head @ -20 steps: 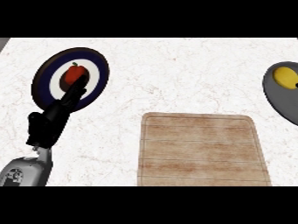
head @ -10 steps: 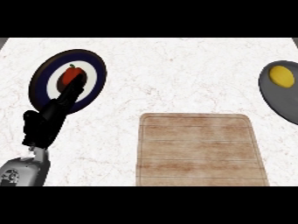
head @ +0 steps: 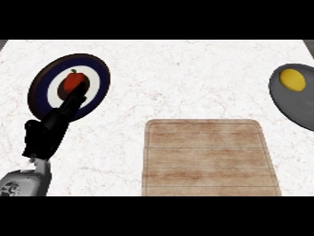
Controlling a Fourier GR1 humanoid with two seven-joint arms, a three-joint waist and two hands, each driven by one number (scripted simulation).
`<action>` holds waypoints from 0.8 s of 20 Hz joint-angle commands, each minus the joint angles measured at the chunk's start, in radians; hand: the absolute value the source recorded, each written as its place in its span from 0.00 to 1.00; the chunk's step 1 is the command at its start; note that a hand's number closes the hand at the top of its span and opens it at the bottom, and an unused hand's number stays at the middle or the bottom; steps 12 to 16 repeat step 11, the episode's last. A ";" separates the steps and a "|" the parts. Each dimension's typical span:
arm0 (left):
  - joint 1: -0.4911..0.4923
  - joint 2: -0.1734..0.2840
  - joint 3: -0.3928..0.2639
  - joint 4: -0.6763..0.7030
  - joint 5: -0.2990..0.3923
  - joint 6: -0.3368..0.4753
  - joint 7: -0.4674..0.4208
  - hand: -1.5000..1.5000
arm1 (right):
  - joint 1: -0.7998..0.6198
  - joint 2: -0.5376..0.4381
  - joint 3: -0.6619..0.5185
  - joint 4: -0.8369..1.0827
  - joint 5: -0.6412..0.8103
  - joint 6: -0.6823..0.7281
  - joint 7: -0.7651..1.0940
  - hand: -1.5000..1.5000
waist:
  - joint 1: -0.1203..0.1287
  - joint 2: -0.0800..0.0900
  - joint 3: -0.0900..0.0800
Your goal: Pick the lemon from the cutting board and place it in the pan
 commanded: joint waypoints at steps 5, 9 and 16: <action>-0.011 0.007 0.044 -0.005 0.004 -0.025 0.006 0.50 | 0.129 0.072 0.030 -0.036 -0.060 0.031 -0.133 0.00 | -0.009 -0.005 -0.002; 0.001 -0.023 0.025 -0.006 -0.019 -0.016 0.011 0.50 | 0.182 0.084 0.051 -0.053 -0.079 0.030 -0.183 0.00 | -0.009 -0.005 -0.002; 0.011 -0.031 0.021 -0.022 -0.013 -0.023 0.009 0.50 | 0.171 0.087 0.058 -0.001 -0.072 -0.004 -0.197 0.00 | -0.002 -0.002 0.000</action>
